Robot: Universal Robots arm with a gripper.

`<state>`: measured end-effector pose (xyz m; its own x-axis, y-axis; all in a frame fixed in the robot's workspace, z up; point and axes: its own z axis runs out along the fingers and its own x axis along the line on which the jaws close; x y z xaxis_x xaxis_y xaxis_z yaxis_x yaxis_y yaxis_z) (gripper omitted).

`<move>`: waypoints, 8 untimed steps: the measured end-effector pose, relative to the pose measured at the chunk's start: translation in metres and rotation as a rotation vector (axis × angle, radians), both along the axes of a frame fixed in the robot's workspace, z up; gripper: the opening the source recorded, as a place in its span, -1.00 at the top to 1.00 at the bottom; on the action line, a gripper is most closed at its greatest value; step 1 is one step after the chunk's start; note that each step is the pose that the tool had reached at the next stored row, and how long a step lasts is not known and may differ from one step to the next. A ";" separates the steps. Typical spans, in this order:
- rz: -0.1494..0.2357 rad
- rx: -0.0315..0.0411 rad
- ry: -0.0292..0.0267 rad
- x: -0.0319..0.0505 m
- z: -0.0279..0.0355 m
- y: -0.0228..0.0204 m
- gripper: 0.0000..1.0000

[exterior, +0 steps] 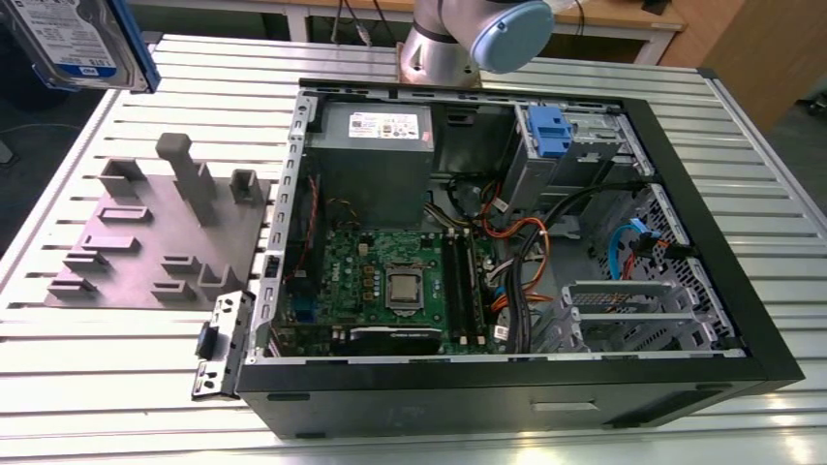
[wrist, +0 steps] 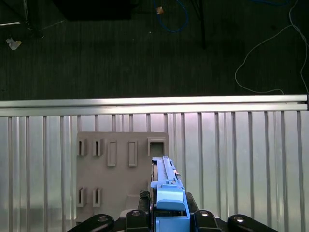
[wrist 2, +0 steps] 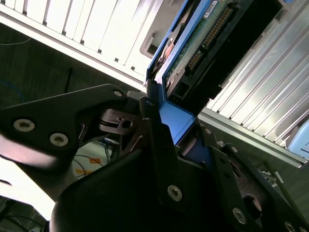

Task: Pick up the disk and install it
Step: 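Pick up the disk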

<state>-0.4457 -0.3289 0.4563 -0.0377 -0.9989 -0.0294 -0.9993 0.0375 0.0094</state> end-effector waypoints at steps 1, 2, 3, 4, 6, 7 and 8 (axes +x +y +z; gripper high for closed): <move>0.000 0.0000 0.0000 0.0000 0.0000 0.0000 0.27; 0.000 -0.0001 0.0001 0.0001 0.0001 0.0000 0.27; 0.000 -0.0001 0.0002 0.0002 0.0001 0.0000 0.27; 0.000 -0.0001 0.0001 0.0002 0.0001 0.0000 0.27; 0.000 -0.0001 0.0001 0.0002 0.0000 0.0000 0.27; 0.000 0.0000 0.0000 0.0002 0.0000 0.0000 0.27; 0.000 0.0000 0.0000 0.0002 0.0001 0.0000 0.27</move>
<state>-0.4455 -0.3288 0.4564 -0.0377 -0.9989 -0.0294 -0.9993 0.0374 0.0095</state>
